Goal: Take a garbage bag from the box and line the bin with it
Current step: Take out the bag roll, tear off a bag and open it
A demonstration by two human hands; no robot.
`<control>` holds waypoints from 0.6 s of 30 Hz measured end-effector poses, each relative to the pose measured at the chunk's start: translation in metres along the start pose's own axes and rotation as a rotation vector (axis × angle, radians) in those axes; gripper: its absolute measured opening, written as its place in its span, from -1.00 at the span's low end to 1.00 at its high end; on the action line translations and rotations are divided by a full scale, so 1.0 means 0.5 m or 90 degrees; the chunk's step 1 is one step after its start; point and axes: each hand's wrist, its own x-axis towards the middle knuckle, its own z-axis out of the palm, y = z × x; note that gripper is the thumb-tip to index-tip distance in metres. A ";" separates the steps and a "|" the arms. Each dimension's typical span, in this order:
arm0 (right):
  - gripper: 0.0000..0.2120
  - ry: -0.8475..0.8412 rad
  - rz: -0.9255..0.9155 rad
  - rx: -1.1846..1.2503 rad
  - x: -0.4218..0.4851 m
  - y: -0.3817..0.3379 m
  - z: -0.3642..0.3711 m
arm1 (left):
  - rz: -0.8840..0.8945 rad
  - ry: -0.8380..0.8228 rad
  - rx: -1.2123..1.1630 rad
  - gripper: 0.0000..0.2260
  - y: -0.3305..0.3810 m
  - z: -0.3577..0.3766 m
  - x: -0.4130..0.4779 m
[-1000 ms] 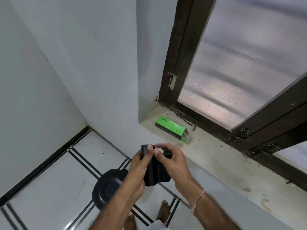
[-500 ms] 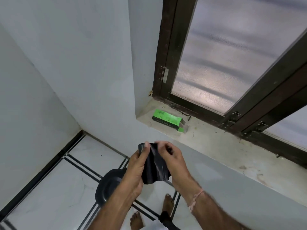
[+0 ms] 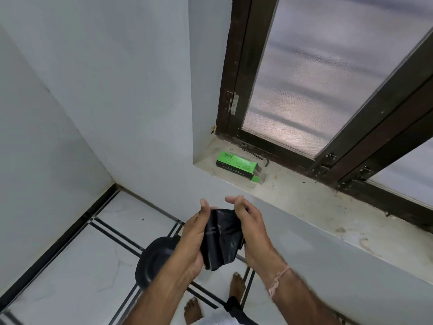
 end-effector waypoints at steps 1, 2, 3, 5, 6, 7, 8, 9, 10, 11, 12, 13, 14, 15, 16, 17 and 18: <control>-0.71 -0.035 -0.009 -0.037 -0.003 0.000 -0.003 | 0.006 0.002 -0.007 -0.29 0.001 -0.003 0.001; -0.71 -0.058 -0.025 -0.096 -0.005 0.000 -0.003 | 0.010 0.004 -0.008 -0.32 0.003 -0.006 0.001; -0.75 -0.065 -0.047 -0.158 -0.007 0.001 -0.001 | 0.011 0.003 -0.007 -0.35 0.003 -0.009 0.001; -0.80 -0.042 -0.081 -0.207 -0.004 0.008 0.000 | 0.008 0.006 -0.002 -0.37 0.002 -0.012 0.000; -0.78 -0.024 -0.091 -0.193 -0.002 0.011 -0.002 | 0.006 0.011 0.003 -0.35 0.001 -0.013 -0.001; -0.74 -0.008 -0.093 -0.167 -0.001 0.012 -0.005 | 0.004 0.015 0.009 -0.32 0.000 -0.013 -0.003; -0.72 0.004 -0.090 -0.137 0.000 0.014 -0.008 | 0.003 0.019 0.018 -0.30 0.001 -0.014 -0.005; -0.72 0.018 -0.085 -0.116 0.002 0.015 -0.012 | 0.003 0.021 0.031 -0.28 0.003 -0.015 -0.007; -0.74 0.034 -0.078 -0.110 0.003 0.014 -0.015 | 0.004 0.023 0.041 -0.27 0.004 -0.016 -0.007; -0.77 0.048 -0.074 -0.110 0.004 0.015 -0.017 | 0.002 0.024 0.047 -0.26 0.006 -0.017 -0.008; -0.82 0.055 -0.070 -0.109 0.004 0.015 -0.016 | -0.002 0.022 0.047 -0.26 0.007 -0.016 -0.009; -0.83 0.054 -0.068 -0.102 0.002 0.014 -0.015 | -0.009 0.018 0.044 -0.27 0.008 -0.014 -0.009; -0.79 0.047 -0.065 -0.094 -0.002 0.011 -0.014 | -0.015 0.012 0.041 -0.28 0.007 -0.010 -0.010; -0.76 0.033 -0.060 -0.088 -0.006 0.007 -0.013 | -0.019 0.005 0.039 -0.28 0.007 -0.007 -0.011; -0.77 0.010 -0.055 -0.087 -0.010 0.004 -0.014 | -0.020 -0.001 0.035 -0.28 0.005 -0.005 -0.011; -0.80 -0.019 -0.050 -0.094 -0.014 -0.001 -0.015 | -0.018 -0.004 0.030 -0.29 0.005 -0.004 -0.010; -0.82 -0.048 -0.053 -0.115 -0.018 -0.003 -0.016 | -0.015 -0.002 0.026 -0.30 0.005 -0.005 -0.009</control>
